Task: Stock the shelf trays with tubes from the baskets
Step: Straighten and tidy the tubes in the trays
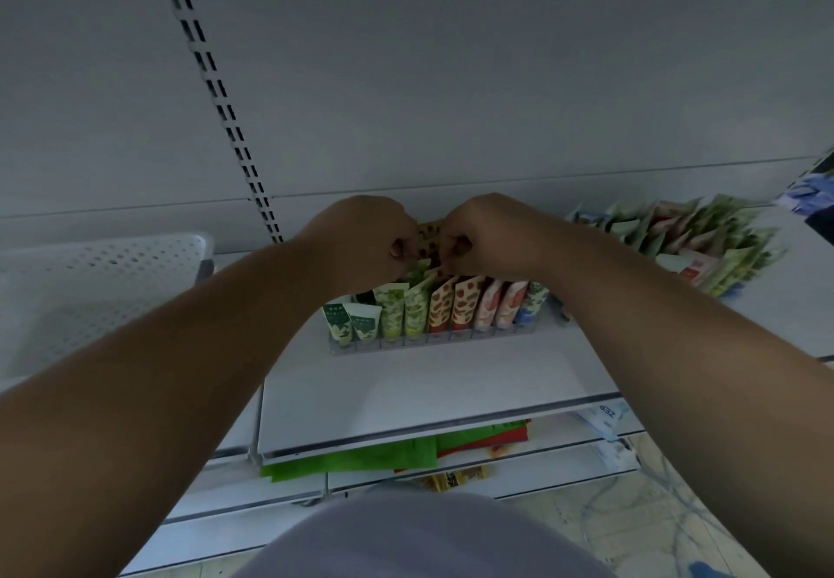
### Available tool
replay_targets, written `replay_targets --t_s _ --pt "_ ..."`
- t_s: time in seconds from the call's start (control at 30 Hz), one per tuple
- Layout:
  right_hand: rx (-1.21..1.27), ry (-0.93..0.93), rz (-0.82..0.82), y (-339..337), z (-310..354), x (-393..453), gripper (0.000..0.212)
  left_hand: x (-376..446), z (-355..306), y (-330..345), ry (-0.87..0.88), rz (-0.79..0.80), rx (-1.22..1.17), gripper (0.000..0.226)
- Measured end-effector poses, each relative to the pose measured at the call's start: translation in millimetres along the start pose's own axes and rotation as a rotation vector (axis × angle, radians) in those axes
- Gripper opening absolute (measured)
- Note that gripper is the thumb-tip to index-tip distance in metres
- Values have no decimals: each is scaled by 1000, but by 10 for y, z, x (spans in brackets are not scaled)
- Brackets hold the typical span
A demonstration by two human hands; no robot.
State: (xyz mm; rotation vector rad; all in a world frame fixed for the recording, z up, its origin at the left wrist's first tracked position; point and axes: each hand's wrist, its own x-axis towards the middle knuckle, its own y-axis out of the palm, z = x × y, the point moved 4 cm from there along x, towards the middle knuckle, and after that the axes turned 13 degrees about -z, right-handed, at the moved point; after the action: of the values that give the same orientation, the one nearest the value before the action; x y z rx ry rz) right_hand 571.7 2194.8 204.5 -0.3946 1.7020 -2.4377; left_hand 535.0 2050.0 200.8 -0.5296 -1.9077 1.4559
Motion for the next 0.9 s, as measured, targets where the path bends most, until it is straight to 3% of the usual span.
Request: replay_targets --t_s 0.17,0.3,0.43,0.73,0.9 --pt "-5 22 -144 -130 -89 -58 8 31 -68 -28 14 -24 -48 20" --pt "-34 54 -90 -148 -156 -83 16 90 -116 -5 61 -21 -79 20" --pt "-65 54 -68 -105 -173 -96 8 145 -180 39 91 -7 -95 9" --pt "-1 63 -26 -112 -154 -122 10 148 -165 56 62 -2 -64 11" --pt "-5 59 -72 -157 -143 -127 16 140 -176 34 65 -26 -85 11"
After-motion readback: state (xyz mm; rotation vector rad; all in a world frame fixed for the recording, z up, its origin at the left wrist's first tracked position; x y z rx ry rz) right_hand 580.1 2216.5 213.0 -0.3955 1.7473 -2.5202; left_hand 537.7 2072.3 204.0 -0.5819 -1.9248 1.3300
